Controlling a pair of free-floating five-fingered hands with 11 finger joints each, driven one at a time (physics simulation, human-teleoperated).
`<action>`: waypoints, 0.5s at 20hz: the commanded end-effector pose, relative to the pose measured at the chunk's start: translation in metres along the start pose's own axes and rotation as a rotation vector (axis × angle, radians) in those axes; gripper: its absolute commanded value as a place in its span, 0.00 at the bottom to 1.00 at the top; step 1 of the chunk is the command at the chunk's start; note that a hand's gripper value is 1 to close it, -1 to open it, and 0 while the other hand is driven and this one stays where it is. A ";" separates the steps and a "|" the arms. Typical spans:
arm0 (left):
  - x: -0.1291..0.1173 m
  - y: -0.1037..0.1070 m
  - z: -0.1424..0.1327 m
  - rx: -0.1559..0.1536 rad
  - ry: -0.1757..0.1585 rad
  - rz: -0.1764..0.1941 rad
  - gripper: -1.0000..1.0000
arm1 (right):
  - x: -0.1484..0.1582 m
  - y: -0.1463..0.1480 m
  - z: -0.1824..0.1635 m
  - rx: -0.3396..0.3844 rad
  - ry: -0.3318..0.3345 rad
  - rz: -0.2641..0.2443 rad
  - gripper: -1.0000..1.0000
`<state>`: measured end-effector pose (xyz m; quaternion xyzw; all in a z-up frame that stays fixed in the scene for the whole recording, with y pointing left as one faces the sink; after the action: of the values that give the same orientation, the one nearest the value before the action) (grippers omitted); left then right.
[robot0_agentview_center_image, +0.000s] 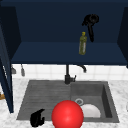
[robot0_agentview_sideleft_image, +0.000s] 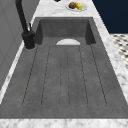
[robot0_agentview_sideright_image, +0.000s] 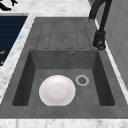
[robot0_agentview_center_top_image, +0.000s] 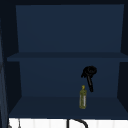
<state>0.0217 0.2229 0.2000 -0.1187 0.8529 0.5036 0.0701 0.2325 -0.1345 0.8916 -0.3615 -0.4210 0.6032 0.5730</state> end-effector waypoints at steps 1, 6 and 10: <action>0.000 0.000 0.000 0.000 0.000 0.000 0.50 | 0.006 -0.008 -0.016 0.114 0.002 0.008 0.00; 0.000 0.000 0.000 0.000 0.000 0.000 0.50 | 0.010 -0.016 -0.038 0.223 -0.005 0.010 0.00; 0.000 0.000 0.000 0.000 0.000 0.000 0.50 | 0.008 -0.024 -0.065 0.265 -0.025 0.000 0.00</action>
<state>0.0217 0.2229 0.2000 -0.1187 0.8529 0.5036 0.0701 0.2813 -0.1200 0.8900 -0.2885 -0.3565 0.6415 0.6149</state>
